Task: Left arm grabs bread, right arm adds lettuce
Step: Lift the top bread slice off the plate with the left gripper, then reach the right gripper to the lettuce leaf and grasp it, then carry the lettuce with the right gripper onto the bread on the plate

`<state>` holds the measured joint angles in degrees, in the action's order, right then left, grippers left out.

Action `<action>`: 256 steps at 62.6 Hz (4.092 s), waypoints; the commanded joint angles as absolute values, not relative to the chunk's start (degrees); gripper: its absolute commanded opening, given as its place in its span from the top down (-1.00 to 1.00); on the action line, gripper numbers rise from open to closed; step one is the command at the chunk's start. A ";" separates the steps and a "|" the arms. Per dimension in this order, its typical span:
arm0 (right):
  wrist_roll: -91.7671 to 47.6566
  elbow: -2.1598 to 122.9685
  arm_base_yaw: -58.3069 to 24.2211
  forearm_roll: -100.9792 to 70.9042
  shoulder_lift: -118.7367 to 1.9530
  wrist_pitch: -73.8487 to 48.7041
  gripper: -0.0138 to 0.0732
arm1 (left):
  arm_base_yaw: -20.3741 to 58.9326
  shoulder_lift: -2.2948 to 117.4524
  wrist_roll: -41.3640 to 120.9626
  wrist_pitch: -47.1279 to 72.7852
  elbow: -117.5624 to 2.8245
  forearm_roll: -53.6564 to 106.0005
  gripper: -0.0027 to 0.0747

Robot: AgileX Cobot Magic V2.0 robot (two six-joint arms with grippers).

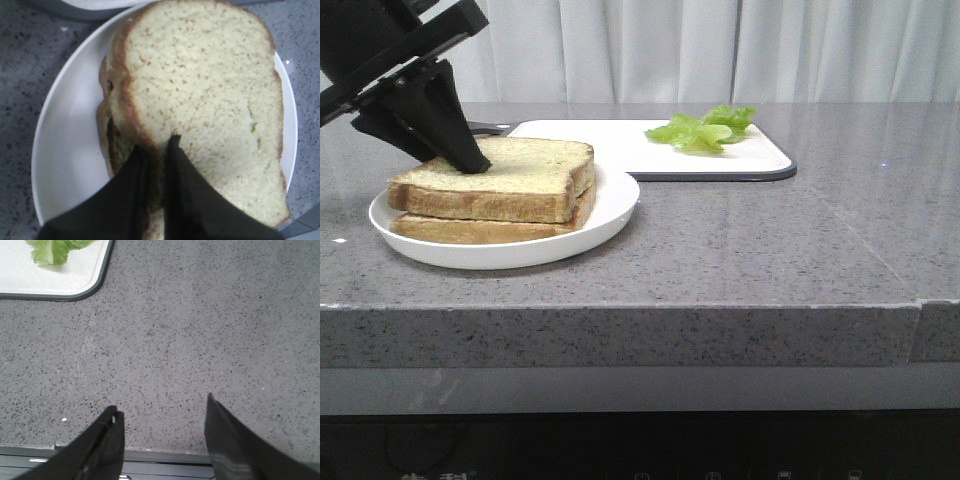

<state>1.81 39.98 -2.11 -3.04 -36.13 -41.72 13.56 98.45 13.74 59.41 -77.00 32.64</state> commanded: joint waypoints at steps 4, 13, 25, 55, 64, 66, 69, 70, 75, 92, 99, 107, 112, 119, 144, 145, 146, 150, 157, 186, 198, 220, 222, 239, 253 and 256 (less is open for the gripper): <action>1.78 42.01 -1.78 -3.09 -36.50 -38.32 -0.23 | 13.44 94.69 14.09 59.52 -78.83 33.27 0.98; 1.60 42.21 -1.78 -5.81 -36.98 -38.10 -0.23 | 13.44 90.51 14.09 61.27 -81.25 32.94 0.98; -3.01 45.62 -2.06 -13.16 -42.22 -39.21 -0.23 | 13.44 81.19 14.09 60.71 -82.06 29.36 0.98; -16.16 63.19 -2.06 -31.05 -68.31 -38.38 -0.36 | 0.18 59.87 12.13 58.77 -70.05 22.84 0.98; -17.69 69.55 -2.06 -33.52 -76.99 -38.23 -0.42 | -1.88 56.02 12.13 57.42 -65.21 22.84 0.98; -17.94 70.90 -2.06 -34.37 -78.72 -38.23 -0.42 | -1.88 55.36 12.13 57.30 -64.37 22.70 0.98; -18.81 73.62 -2.06 -35.91 -82.18 -38.23 -0.42 | -1.88 54.61 12.13 57.30 -63.45 22.70 0.98; -19.01 74.73 -2.06 -36.79 -83.46 -38.23 -0.42 | -1.88 54.45 12.13 57.30 -63.17 22.70 0.98; -19.68 79.33 -2.06 -38.98 -88.57 -38.30 -0.42 | -1.88 54.08 12.13 57.30 -62.44 22.70 0.98; -19.83 94.75 -2.06 -42.69 -104.18 -39.11 -0.42 | -1.88 54.08 12.24 55.61 -62.34 22.48 0.98; -19.83 100.52 -2.26 -43.38 -109.73 -39.59 -0.42 | -1.88 54.08 12.24 54.38 -62.34 22.48 0.98; -19.83 106.90 -3.02 -43.43 -115.46 -40.62 -0.42 | -1.88 54.08 12.24 54.15 -62.34 22.48 0.98; -19.83 110.01 -3.54 -43.45 -118.21 -40.73 -0.42 | -1.88 54.08 12.24 54.15 -62.34 22.48 0.98; -19.83 113.47 -4.15 -43.50 -121.62 -40.32 -0.42 | -1.88 54.08 12.24 54.15 -62.34 22.48 0.98; -22.58 116.46 -6.74 -43.84 -125.03 -39.44 0.04 | -1.88 54.08 12.24 54.15 -62.34 22.37 0.98; -22.71 116.46 -6.85 -43.84 -125.09 -39.36 0.09 | -1.88 54.08 12.24 54.15 -62.34 22.37 0.98; -22.71 116.46 -6.92 -43.84 -125.10 -39.25 0.14 | -1.88 54.08 12.24 54.15 -62.34 22.37 0.98; -22.86 116.46 -7.04 -43.94 -125.24 -39.04 0.36 | -1.88 54.08 12.24 54.15 -62.34 22.37 0.98; -22.86 116.46 -7.10 -44.27 -125.49 -38.92 0.69 | -1.88 54.08 12.24 54.15 -62.34 21.41 0.98; -23.74 116.44 -6.77 -51.52 -117.69 -43.81 0.95 | -1.88 54.08 12.24 54.15 -62.34 19.74 0.98; -26.62 108.92 -7.16 -57.66 -108.91 -44.55 0.95 | -1.88 54.08 12.24 54.03 -62.34 19.36 0.98; -49.34 82.25 -13.29 -80.11 -93.06 -43.67 0.95 | -1.88 54.08 12.24 51.63 -62.34 18.68 0.98; -51.36 80.38 -14.13 -82.46 -92.43 -43.67 0.95 | -1.88 54.08 12.24 51.47 -62.34 18.68 0.98; -61.01 72.79 -22.30 -94.57 -94.15 -42.98 0.95 | -1.88 54.19 12.24 51.13 -62.34 18.59 0.98; -62.33 72.74 -26.51 -97.80 -99.94 -43.14 0.95 | -1.88 54.19 12.24 51.02 -62.34 18.46 0.98; -62.33 72.74 -26.57 -97.80 -101.12 -43.42 0.95 | -1.88 54.19 12.24 51.02 -62.34 18.46 0.98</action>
<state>-61.24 71.35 -26.42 -94.00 -102.20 -41.85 -1.80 54.90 12.61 54.86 -60.83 17.25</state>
